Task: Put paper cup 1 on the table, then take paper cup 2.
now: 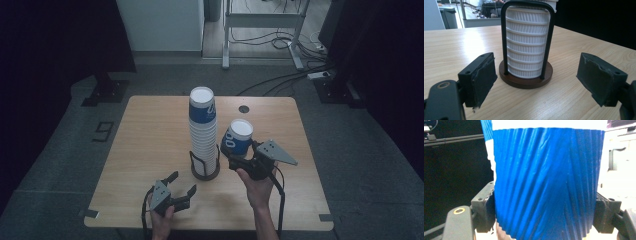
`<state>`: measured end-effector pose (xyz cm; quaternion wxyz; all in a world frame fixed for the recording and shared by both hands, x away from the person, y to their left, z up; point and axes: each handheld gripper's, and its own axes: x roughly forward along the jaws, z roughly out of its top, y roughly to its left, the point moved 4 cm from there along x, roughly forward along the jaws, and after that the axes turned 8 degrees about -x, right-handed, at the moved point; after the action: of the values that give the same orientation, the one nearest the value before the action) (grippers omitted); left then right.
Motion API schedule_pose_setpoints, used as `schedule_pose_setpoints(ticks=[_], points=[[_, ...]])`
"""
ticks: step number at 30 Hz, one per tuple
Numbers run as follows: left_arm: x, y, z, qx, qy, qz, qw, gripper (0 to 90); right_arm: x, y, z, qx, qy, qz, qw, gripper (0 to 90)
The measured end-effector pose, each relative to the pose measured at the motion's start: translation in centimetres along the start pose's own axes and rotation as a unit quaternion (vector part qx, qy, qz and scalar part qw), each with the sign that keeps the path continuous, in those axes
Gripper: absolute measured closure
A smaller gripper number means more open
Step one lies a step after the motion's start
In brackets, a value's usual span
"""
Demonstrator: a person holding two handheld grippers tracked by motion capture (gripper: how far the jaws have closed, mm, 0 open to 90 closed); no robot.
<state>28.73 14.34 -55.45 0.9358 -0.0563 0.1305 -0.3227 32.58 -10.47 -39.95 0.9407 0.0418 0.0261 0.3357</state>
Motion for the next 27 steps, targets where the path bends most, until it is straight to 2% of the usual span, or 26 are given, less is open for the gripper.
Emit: schedule_pose_setpoints(ticks=[4,5,8,10,13,18,22,27], points=[[0.0,0.0,0.0,-0.002,0.000,-0.003,1.0000,17.2,0.3,0.3,-1.1,0.000,0.013,0.001,0.9999,21.6],[0.0,0.0,0.0,-0.001,0.000,-0.010,0.9999,18.2,0.4,0.3,-1.4,0.000,0.014,0.001,0.9999,21.6],[0.0,0.1,0.0,-0.002,0.002,-0.012,0.9999,22.5,0.5,0.4,-2.2,0.010,0.017,0.008,0.9998,21.9],[0.1,0.0,0.0,0.003,0.003,-0.022,0.9998,22.6,0.5,0.5,-2.8,0.014,0.022,0.010,0.9996,21.9],[0.0,-0.3,0.0,0.008,-0.003,-0.056,0.9984,20.4,0.4,0.5,-3.3,0.020,0.023,0.014,0.9994,21.9],[0.2,-0.7,0.1,0.018,0.007,-0.048,0.9987,22.3,0.5,0.7,-4.3,0.035,0.031,0.020,0.9987,22.0],[0.1,-1.0,0.2,0.023,0.007,-0.045,0.9987,23.9,0.5,0.8,-5.0,0.038,0.037,0.023,0.9983,22.0],[0.2,-1.3,0.5,0.012,0.003,-0.059,0.9982,27.3,0.3,1.0,-6.1,0.046,0.040,0.025,0.9978,22.1]])
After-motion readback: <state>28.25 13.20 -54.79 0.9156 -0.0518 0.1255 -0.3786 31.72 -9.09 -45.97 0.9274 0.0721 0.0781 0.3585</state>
